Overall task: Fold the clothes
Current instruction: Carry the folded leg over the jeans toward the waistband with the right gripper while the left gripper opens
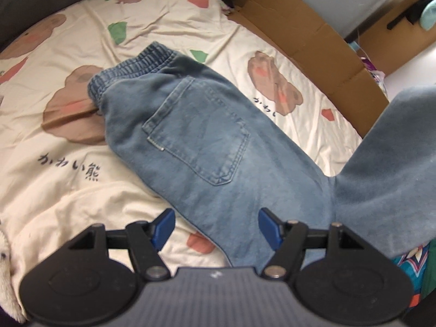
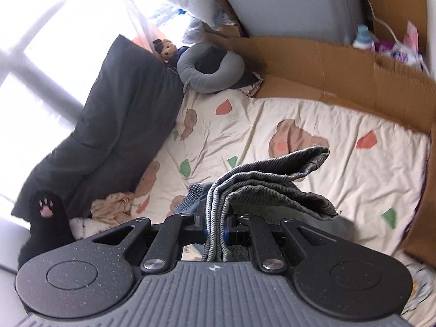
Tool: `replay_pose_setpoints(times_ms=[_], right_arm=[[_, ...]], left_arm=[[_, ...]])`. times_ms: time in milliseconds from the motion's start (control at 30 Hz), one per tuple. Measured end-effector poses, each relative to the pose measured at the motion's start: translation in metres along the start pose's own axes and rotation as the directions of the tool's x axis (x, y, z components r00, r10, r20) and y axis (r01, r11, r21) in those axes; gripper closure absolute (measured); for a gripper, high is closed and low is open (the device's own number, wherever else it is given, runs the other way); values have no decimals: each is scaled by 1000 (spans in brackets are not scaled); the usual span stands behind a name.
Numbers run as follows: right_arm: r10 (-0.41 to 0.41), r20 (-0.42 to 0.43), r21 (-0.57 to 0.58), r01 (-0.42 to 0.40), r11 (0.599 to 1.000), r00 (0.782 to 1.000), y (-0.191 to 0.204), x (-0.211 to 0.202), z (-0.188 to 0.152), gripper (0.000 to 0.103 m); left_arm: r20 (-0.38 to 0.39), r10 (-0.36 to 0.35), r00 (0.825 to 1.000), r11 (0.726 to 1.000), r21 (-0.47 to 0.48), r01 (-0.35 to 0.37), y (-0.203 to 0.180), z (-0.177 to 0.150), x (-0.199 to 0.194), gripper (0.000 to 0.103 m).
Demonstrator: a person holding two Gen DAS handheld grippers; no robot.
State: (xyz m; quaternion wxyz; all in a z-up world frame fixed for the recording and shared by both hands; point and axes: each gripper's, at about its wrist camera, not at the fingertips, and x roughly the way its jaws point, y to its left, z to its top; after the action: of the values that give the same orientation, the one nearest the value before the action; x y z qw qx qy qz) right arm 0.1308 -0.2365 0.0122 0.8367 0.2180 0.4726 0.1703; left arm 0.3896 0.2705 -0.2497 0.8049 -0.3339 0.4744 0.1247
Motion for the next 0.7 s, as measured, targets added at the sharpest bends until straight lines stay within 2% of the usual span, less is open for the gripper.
replay_pose_setpoints(times_ms=[167, 400, 700], right_arm=[[11, -11, 45, -11, 999, 1000, 5, 25, 2, 93], [31, -47, 74, -28, 997, 998, 13, 59, 3, 93], [49, -93, 117, -38, 992, 994, 23, 127, -5, 93]], left_arm=[[4, 1, 1000, 999, -37, -1, 8, -6, 1, 33], [70, 4, 998, 995, -97, 3, 21, -8, -5, 34], [118, 19, 993, 988, -155, 0, 41, -7, -14, 34]])
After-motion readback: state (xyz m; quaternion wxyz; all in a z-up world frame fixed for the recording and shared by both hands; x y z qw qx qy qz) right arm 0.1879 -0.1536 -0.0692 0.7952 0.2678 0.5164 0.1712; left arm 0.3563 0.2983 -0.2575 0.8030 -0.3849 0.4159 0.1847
